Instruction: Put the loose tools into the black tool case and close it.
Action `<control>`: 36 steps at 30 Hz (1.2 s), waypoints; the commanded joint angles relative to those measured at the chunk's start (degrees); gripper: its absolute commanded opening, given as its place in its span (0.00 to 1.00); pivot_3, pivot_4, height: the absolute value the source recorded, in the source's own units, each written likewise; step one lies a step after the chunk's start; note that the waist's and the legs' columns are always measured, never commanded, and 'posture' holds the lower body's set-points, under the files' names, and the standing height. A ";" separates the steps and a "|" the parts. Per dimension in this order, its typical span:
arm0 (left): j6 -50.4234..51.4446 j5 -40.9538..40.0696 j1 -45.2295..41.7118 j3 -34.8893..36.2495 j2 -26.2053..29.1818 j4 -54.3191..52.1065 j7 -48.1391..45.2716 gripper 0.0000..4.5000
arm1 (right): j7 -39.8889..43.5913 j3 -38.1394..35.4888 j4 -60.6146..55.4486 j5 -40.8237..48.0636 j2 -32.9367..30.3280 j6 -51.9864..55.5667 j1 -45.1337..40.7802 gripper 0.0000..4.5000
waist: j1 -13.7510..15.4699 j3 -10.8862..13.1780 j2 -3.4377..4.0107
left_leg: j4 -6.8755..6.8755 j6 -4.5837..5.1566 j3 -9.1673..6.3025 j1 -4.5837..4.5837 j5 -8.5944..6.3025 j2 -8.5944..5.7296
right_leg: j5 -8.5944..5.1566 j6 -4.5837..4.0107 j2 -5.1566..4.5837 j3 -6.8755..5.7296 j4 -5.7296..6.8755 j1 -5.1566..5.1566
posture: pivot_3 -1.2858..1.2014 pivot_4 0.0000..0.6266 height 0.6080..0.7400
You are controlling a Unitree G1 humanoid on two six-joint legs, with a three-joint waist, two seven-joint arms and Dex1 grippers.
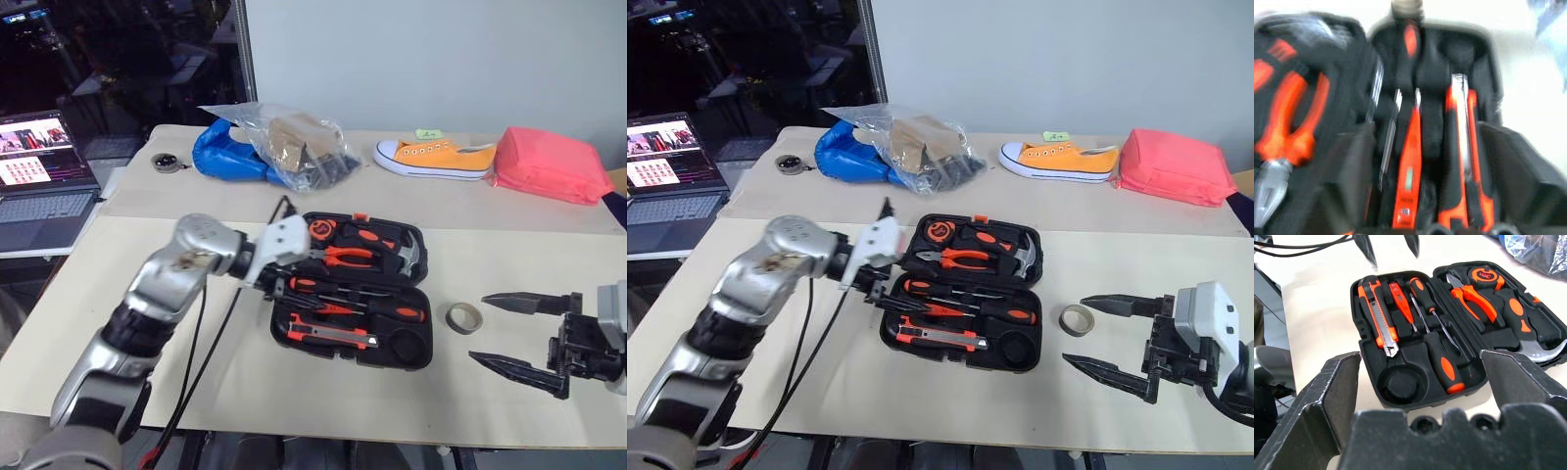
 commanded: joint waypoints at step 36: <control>15.81 -7.59 11.98 -3.61 -8.64 5.96 16.76 0.01 | 0.53 1.95 0.80 2.45 -1.22 0.76 -2.29 1.00 | 0.63 -0.05 0.01 | 0.25 0.01 -0.01 0.80 0.01 -0.17 | -0.14 0.38 -0.12 -0.03 -0.17 1.08 | 0.52 0.24 1.00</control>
